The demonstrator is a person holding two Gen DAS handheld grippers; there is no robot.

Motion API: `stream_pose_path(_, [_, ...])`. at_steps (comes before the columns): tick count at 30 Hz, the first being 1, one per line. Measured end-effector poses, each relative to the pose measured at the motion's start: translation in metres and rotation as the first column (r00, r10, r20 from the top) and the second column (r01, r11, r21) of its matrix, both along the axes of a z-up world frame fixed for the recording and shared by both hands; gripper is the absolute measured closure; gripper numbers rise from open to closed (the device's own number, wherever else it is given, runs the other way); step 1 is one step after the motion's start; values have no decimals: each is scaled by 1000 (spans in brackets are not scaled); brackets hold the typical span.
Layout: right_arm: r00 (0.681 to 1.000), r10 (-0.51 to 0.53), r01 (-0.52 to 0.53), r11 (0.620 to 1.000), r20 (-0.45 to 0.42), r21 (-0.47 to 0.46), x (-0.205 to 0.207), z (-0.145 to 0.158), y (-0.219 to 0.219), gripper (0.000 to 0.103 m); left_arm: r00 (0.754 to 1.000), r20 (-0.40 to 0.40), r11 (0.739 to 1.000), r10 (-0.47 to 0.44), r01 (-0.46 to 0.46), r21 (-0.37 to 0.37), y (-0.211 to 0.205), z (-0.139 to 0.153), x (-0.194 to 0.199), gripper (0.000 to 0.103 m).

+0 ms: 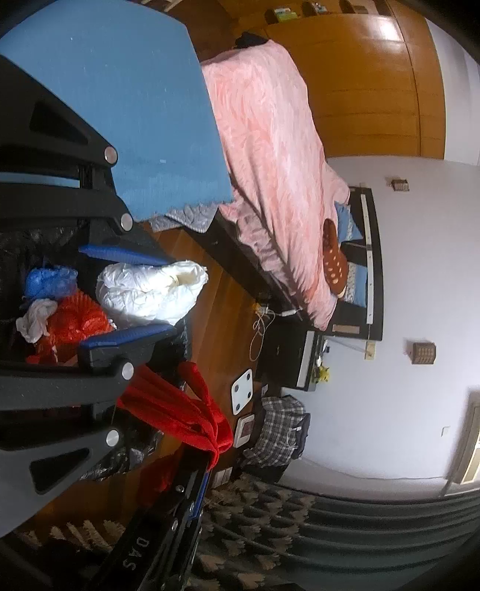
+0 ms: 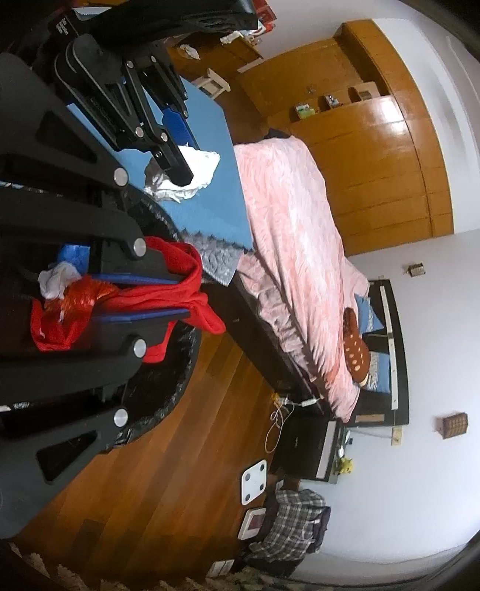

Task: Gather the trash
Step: 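Open both tools to drop the tissue and glove into the bin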

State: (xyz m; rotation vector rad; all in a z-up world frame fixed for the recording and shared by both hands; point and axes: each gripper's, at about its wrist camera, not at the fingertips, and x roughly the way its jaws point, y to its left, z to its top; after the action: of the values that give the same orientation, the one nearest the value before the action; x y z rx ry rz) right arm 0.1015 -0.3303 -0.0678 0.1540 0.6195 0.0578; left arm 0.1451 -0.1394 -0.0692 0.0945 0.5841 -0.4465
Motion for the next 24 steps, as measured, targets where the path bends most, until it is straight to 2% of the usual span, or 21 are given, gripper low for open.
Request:
stream_pose_path(8, [998,-40,40,999,-52,-3,5,-22,-18,91,999,-35,999,-41,41,18,-20,-18,11,71])
stream_pose_path(11, [995,-51,50,999,-81,-11,8,-34,-21,87,997,-65,998,-51,53,20,-24,-25,17,68])
stream_pose_path(16, [989,-77,75,997,-122,-20,12,-50,-28,56,995,-87,998,-48,51,32,-24,-31,21,47])
stream_pose_path(18, [988,-84,81,996,-129,-26,11,-53,-29,47,995,-90,998,-40,44,33,-20,-32,22,43])
stream_pose_path(20, [987,-89,86,996,-130,-32,9,-54,-28,39,996,-89,999,-33,36,37,-16,-30,21,39])
stream_pose_path(22, [988,-95,90,995,-121,-41,7,-53,-28,22,996,-83,999,-23,27,41,-12,-28,21,30])
stream_pose_path(24, [989,-99,94,994,-108,-50,5,-51,-27,14,997,-74,999,-10,13,44,-7,-26,19,23])
